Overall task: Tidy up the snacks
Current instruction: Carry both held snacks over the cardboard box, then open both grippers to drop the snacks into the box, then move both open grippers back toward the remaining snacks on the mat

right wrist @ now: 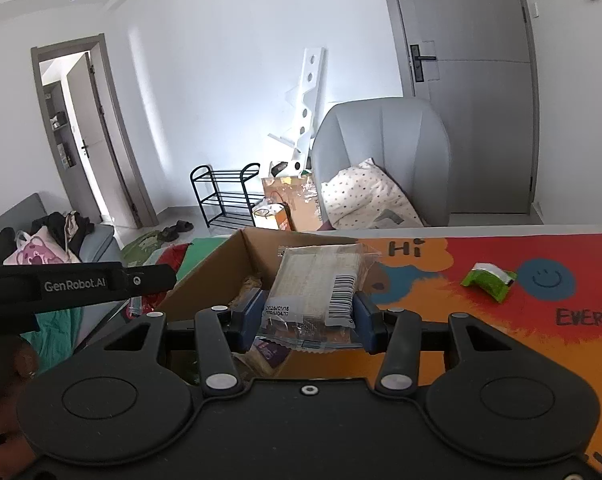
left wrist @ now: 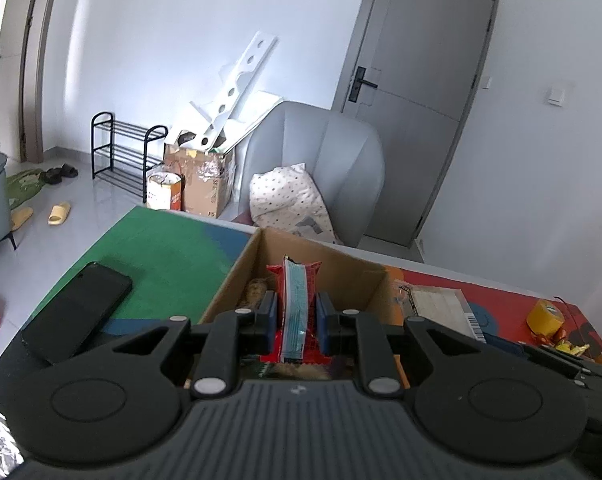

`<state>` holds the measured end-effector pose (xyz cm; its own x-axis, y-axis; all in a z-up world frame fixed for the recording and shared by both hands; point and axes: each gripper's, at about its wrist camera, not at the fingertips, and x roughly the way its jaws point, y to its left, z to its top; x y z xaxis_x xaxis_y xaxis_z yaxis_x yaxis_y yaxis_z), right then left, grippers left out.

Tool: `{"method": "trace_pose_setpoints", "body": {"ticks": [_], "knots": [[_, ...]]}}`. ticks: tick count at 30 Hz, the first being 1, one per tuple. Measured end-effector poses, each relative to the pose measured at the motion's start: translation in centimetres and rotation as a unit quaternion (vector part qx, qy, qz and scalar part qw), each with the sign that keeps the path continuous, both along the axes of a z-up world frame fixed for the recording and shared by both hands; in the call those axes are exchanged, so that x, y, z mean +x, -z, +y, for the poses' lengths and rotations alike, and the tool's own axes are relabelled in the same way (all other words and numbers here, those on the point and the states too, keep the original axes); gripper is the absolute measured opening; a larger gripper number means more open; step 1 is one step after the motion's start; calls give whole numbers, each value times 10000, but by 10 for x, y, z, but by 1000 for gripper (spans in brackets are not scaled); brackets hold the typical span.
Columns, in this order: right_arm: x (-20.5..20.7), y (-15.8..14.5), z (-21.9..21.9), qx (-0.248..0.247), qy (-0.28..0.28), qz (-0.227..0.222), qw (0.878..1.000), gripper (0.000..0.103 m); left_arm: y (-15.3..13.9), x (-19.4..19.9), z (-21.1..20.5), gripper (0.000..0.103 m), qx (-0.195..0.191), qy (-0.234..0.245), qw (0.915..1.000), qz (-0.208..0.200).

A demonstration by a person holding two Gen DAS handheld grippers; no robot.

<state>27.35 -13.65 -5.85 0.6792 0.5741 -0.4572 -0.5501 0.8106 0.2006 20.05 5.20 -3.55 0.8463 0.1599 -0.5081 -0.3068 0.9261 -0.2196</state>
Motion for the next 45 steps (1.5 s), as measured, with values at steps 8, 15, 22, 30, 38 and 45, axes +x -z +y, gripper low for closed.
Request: {"method": "trace_pose_setpoints", "body": {"ticks": [8, 15, 22, 30, 38, 45], "knots": [[1, 1, 15, -34, -157, 136, 9998, 46, 5, -3, 24, 36, -207, -252, 9995, 57], [-6, -7, 22, -41, -252, 31, 9997, 70, 4, -14, 32, 67, -178, -360, 9992, 40], [-9, -10, 4, -18, 80, 34, 10000, 78, 2, -20, 25, 85, -126, -355, 9993, 17], [-12, -5, -21, -34, 396, 88, 9992, 90, 5, -19, 7, 94, -74, -53, 9999, 100], [-11, 2, -56, 90, 661, 239, 9975, 101, 7, -13, -17, 98, -14, 169, 9996, 208], [-11, 5, -85, 188, 883, 307, 9954, 103, 9, -8, -47, 102, 58, 491, 9986, 205]]}}
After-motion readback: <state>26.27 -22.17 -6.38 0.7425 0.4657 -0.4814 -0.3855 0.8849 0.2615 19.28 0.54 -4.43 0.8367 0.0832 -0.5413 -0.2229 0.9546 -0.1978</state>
